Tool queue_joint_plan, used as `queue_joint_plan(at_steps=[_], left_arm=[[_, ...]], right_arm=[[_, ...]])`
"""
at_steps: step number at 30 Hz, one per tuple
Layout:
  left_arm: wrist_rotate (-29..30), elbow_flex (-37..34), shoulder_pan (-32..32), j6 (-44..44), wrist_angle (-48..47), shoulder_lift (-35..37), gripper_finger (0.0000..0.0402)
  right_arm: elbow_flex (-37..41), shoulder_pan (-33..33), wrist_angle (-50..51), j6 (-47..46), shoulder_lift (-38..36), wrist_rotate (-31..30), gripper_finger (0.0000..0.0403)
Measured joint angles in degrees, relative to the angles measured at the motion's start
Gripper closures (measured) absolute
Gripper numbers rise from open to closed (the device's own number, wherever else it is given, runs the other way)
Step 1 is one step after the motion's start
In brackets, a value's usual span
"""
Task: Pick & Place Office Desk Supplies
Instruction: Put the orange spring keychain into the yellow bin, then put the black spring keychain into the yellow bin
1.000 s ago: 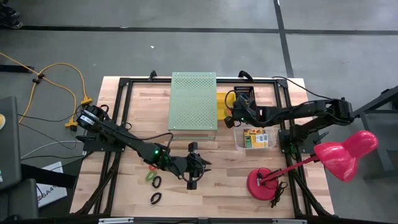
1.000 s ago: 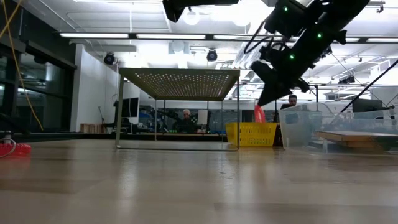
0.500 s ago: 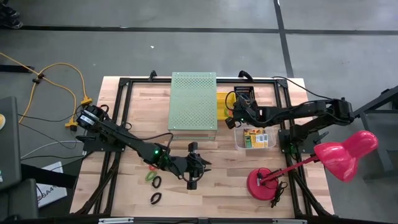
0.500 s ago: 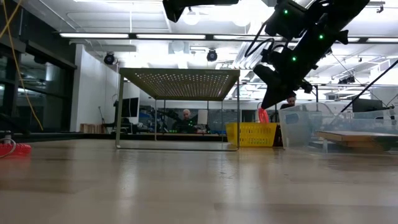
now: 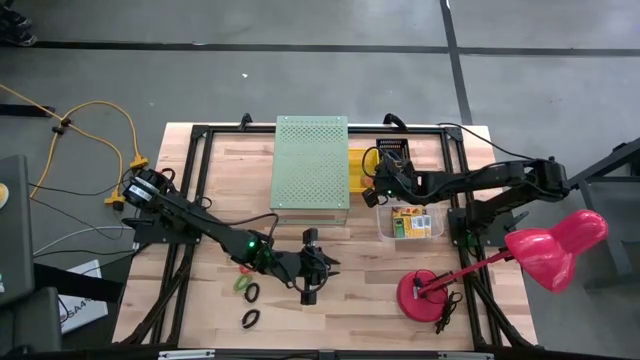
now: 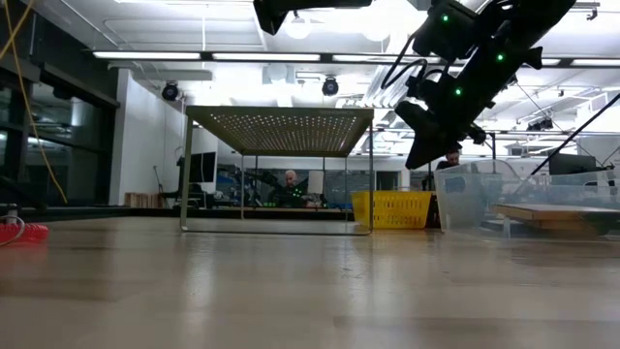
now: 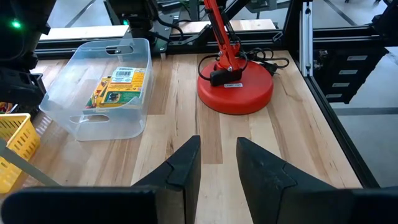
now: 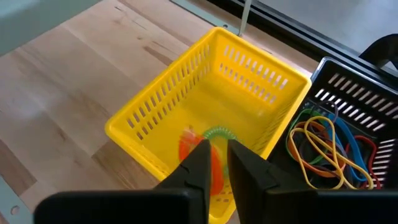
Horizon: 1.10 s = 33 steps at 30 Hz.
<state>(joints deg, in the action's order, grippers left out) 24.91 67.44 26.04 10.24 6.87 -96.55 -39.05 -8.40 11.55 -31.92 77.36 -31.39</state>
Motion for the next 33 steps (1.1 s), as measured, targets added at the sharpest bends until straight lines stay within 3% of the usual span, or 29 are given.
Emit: queue_joint_plan(at_steps=[8, 21, 27, 33], left_arm=[[0.0, 0.0, 0.0, 0.0, 0.0, 0.0, 0.0302], [0.0, 0.0, 0.1, 0.1, 0.0, 0.0, 0.0302], [0.0, 0.0, 0.2, 0.1, 0.0, 0.0, 0.0302], [0.0, 0.0, 0.9, 0.3, 0.0, 0.0, 0.0302]], right_arm=[[0.0, 0.0, -0.3, 0.0, 0.0, 0.0, 0.033], [0.0, 0.3, -3.3, 3.7, -1.4, 1.3, 0.0326], [0.0, 1.5, -2.1, 3.5, -6.9, 8.4, 0.0332], [0.0, 5.2, -2.0, 1.7, -11.0, 22.7, 0.0333]])
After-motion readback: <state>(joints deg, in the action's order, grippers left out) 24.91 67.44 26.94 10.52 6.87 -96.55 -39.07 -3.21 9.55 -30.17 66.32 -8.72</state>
